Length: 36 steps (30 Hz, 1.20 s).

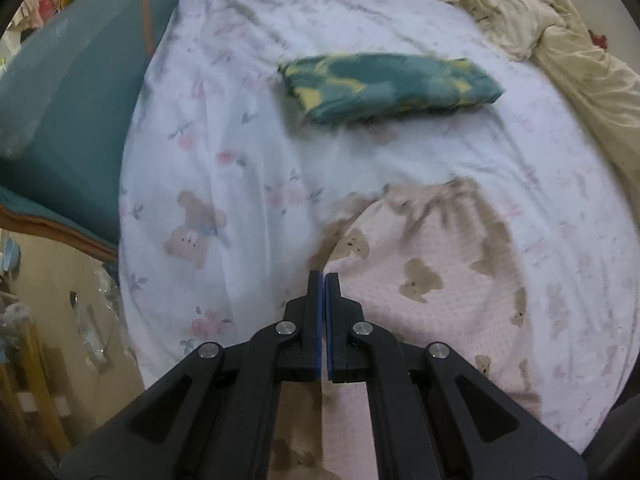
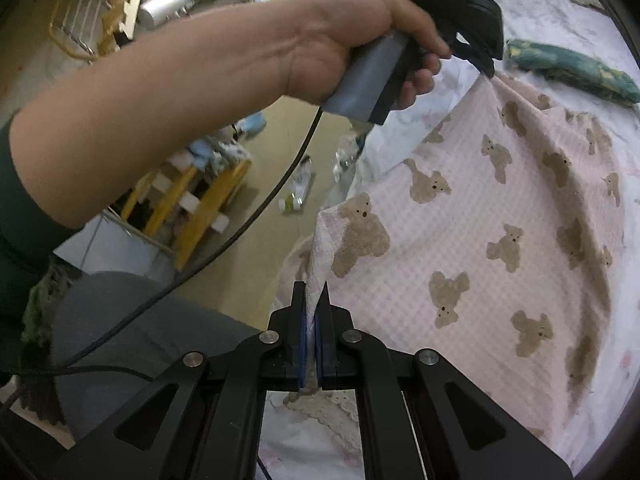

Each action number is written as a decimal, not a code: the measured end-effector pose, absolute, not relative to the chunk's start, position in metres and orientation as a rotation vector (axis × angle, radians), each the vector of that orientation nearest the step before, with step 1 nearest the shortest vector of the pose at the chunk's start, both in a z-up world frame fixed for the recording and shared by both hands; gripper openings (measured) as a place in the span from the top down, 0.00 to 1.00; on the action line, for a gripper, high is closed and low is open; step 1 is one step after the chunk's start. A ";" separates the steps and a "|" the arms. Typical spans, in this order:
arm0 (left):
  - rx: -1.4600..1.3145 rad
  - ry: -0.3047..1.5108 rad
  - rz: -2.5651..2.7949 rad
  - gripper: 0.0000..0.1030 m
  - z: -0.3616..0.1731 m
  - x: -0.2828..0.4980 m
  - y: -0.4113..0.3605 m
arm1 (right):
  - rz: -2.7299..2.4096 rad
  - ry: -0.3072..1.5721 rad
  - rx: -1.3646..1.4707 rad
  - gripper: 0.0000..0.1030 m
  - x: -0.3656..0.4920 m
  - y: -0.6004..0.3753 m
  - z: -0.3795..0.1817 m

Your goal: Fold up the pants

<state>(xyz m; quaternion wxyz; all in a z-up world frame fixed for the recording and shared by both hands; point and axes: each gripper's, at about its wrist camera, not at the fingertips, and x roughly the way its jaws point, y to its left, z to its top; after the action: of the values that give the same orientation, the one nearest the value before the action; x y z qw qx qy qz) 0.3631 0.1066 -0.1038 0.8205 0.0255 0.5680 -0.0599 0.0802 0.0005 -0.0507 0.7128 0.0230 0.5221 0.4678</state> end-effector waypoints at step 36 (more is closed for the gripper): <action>-0.204 1.330 -0.135 0.23 -0.109 0.160 0.257 | 1.094 1.197 -0.024 0.97 0.063 0.064 -0.075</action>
<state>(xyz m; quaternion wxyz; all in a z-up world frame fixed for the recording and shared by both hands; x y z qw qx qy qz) 0.1600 0.2572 -0.1086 0.7800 -0.0943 0.6154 -0.0625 0.0625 0.0644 -0.0749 0.6887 -0.0107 0.5351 0.4891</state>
